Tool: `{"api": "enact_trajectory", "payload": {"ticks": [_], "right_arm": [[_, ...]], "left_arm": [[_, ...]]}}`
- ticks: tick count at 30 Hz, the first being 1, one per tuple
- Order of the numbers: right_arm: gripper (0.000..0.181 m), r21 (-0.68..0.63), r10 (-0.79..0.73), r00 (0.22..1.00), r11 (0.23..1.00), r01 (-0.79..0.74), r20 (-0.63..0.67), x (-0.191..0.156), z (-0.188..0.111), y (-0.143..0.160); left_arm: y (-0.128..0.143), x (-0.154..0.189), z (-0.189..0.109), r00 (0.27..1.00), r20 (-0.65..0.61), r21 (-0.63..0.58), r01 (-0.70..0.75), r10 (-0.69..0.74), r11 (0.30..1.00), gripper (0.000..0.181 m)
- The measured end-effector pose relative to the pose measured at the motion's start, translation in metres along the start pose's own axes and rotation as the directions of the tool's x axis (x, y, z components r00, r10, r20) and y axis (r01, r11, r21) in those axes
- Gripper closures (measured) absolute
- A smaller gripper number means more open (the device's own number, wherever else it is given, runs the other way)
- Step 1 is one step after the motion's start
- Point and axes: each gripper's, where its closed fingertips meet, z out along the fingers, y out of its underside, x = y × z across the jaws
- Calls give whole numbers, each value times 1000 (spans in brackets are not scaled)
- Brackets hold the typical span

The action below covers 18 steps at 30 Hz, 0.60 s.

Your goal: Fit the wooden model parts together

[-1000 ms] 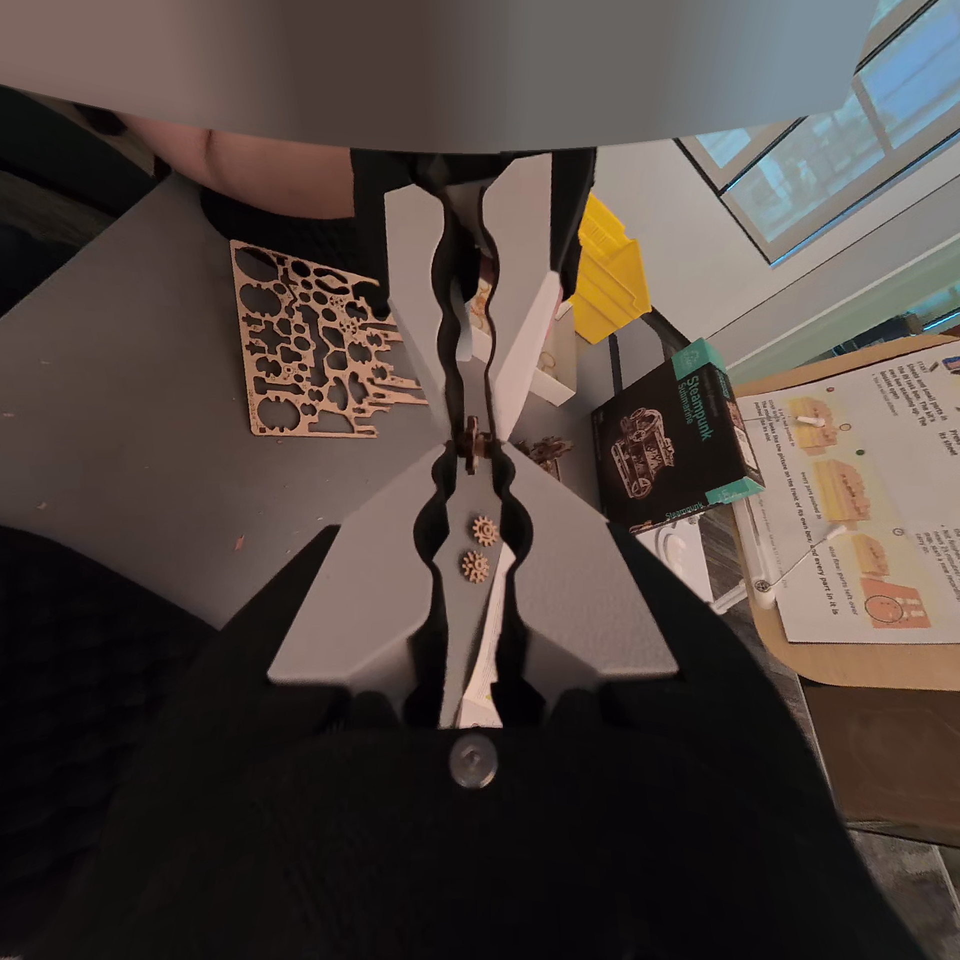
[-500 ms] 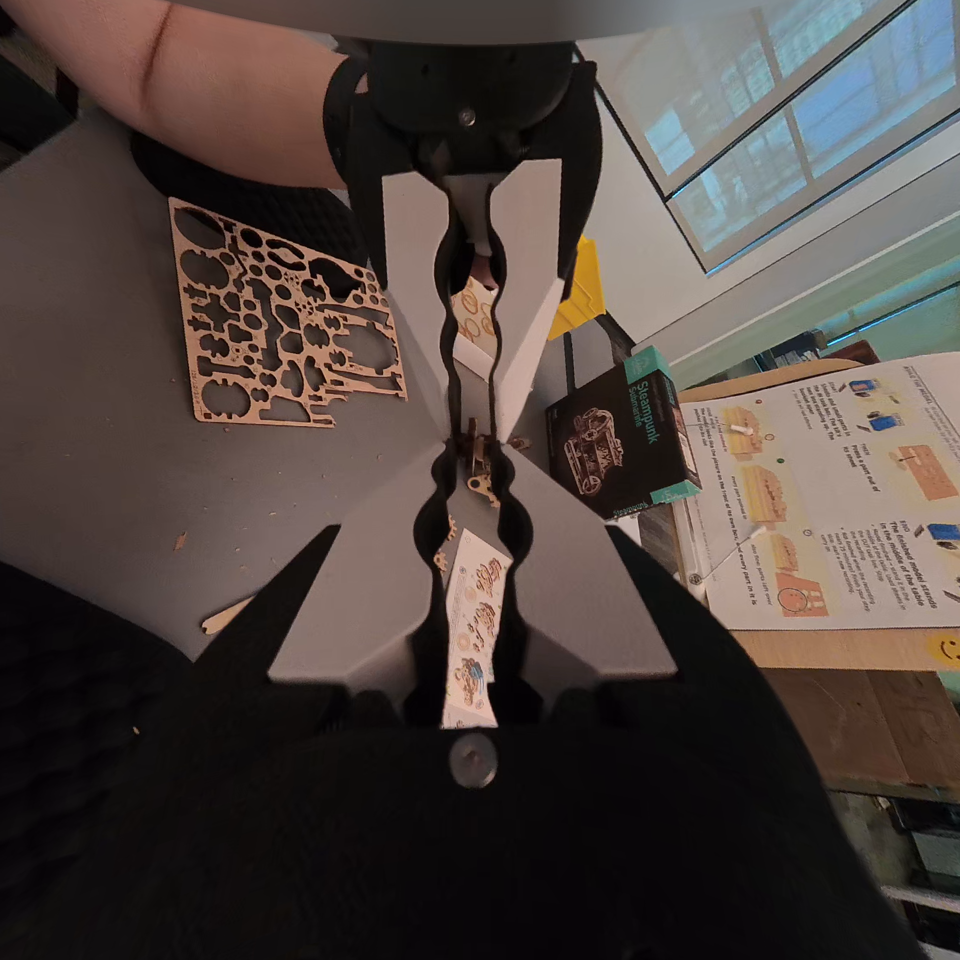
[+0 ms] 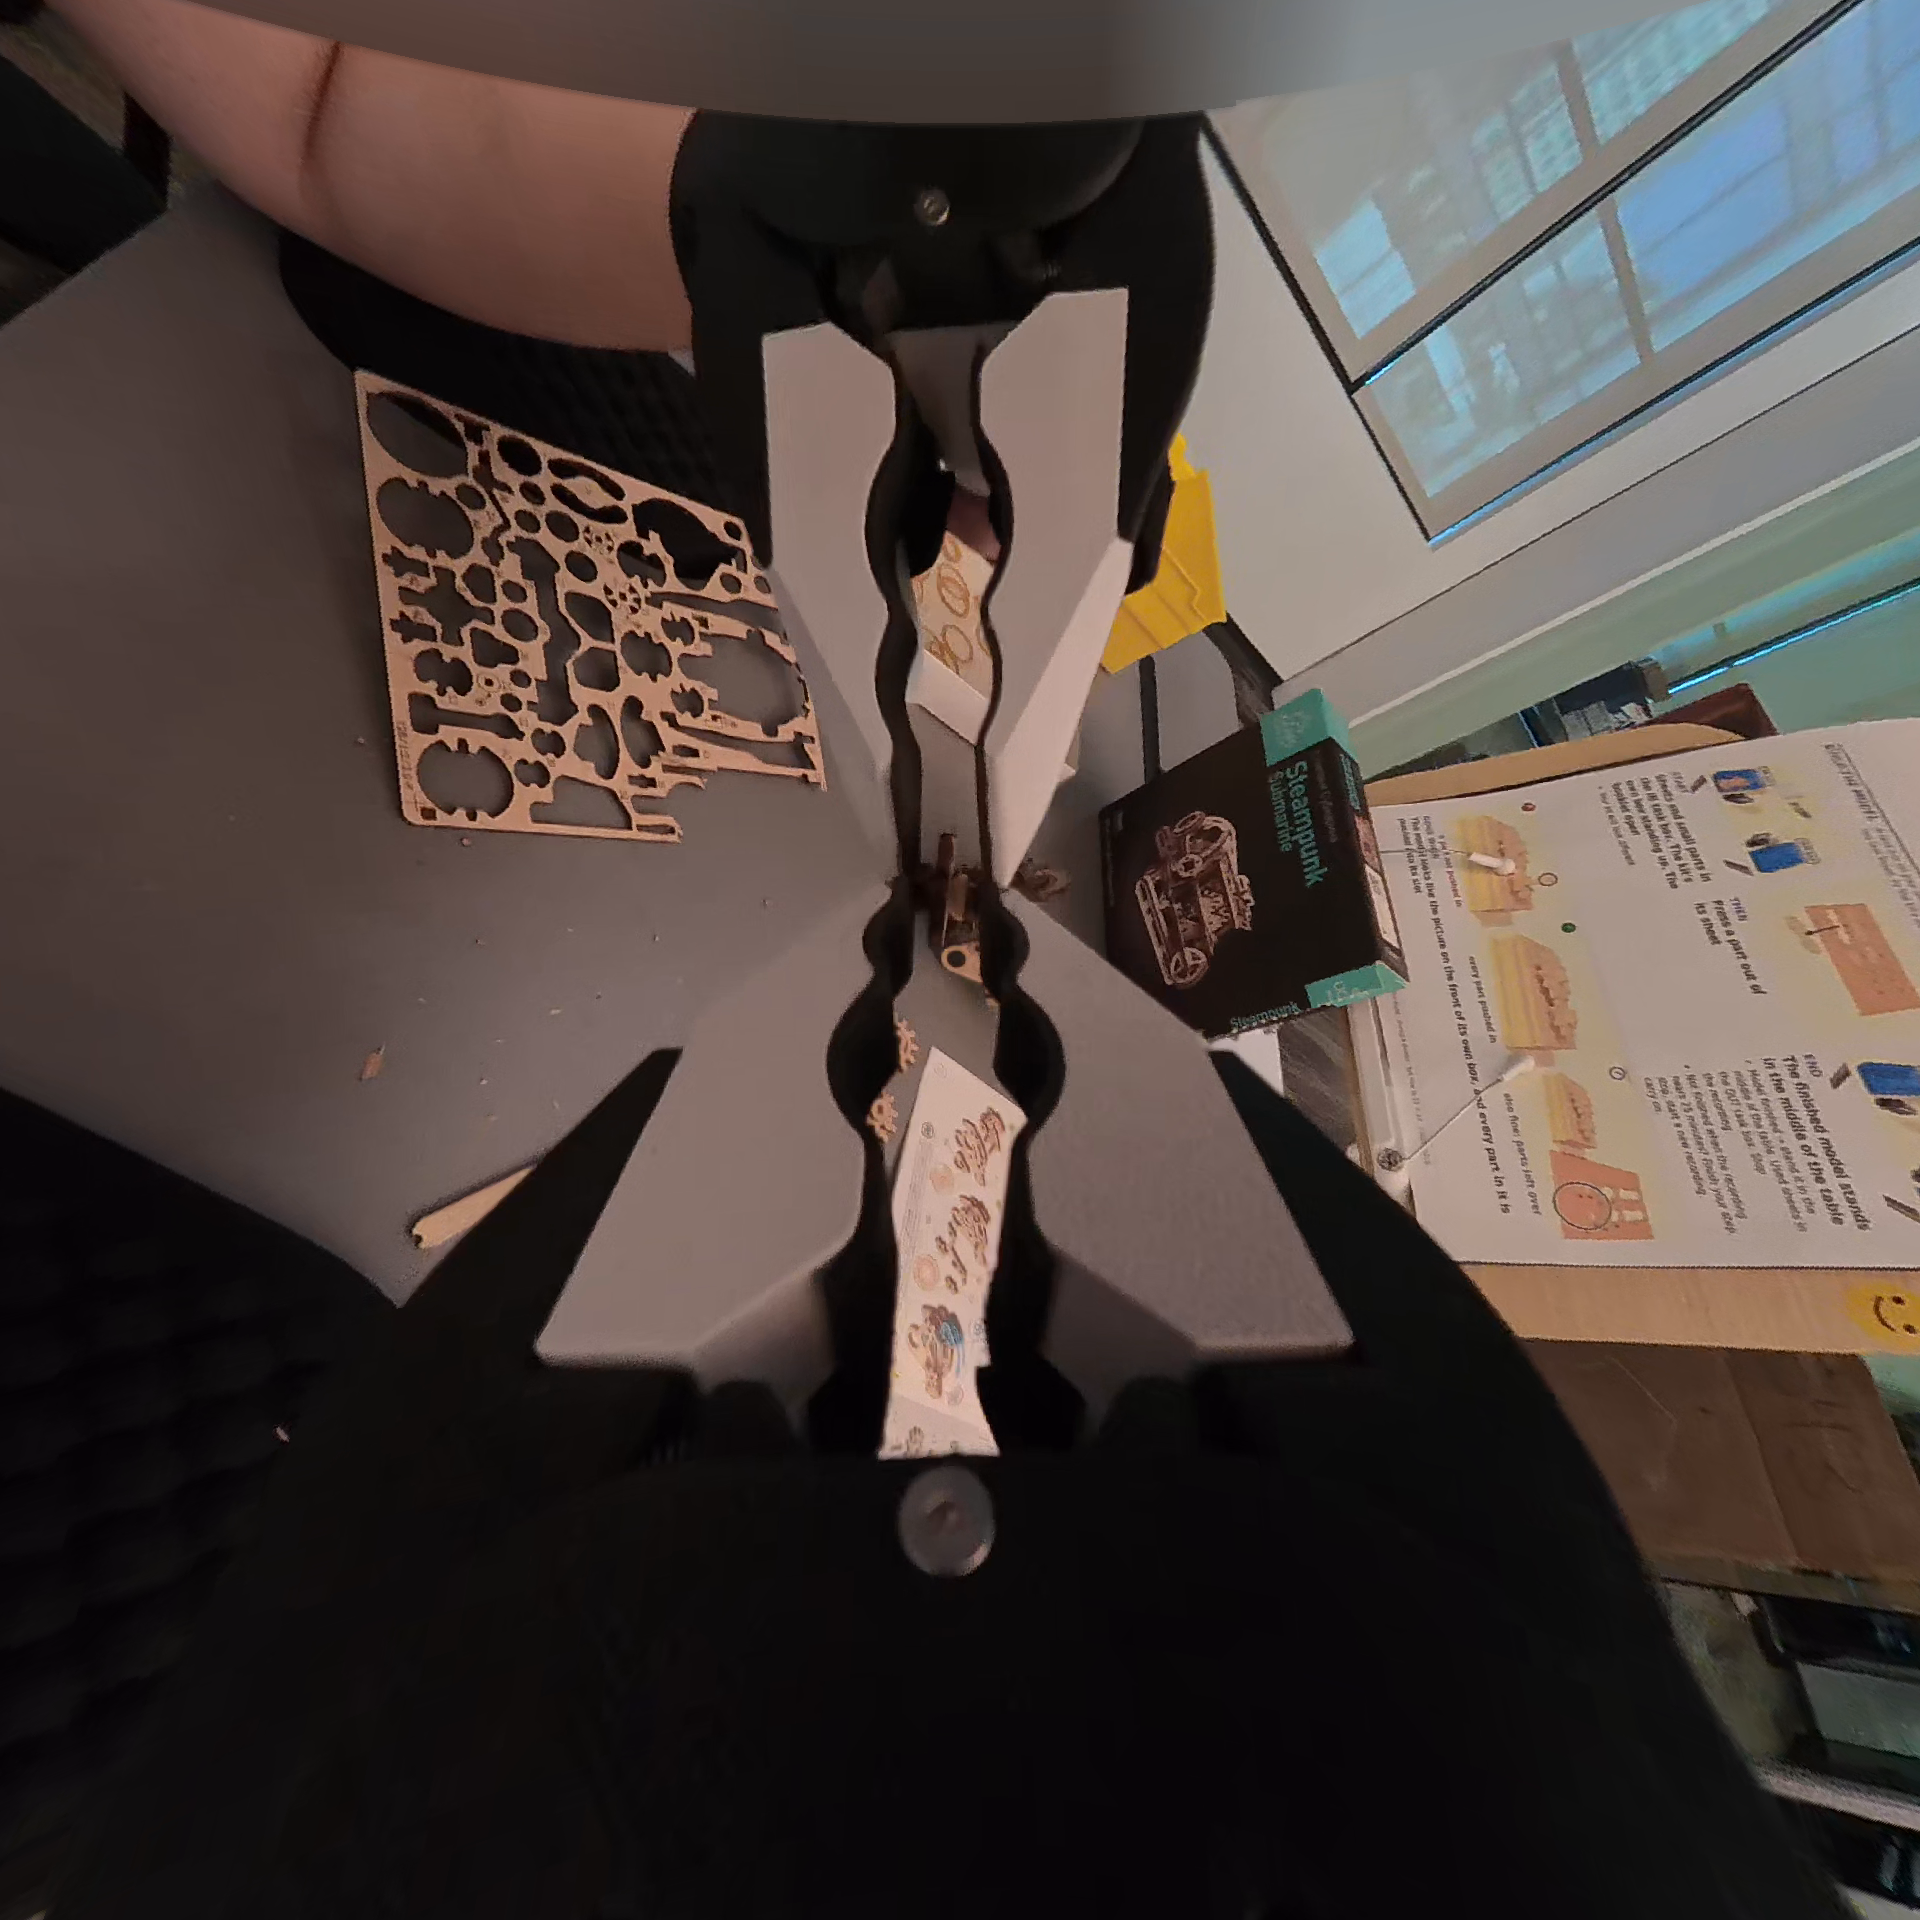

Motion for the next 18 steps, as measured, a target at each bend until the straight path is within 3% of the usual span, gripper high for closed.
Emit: {"api": "enact_trajectory", "payload": {"ticks": [18], "right_arm": [[171, 60, 89, 990, 994, -96, 114, -12, 7, 10]], "left_arm": [[9, 15, 5, 992, -120, -34, 45, -49, 998, 171]]}}
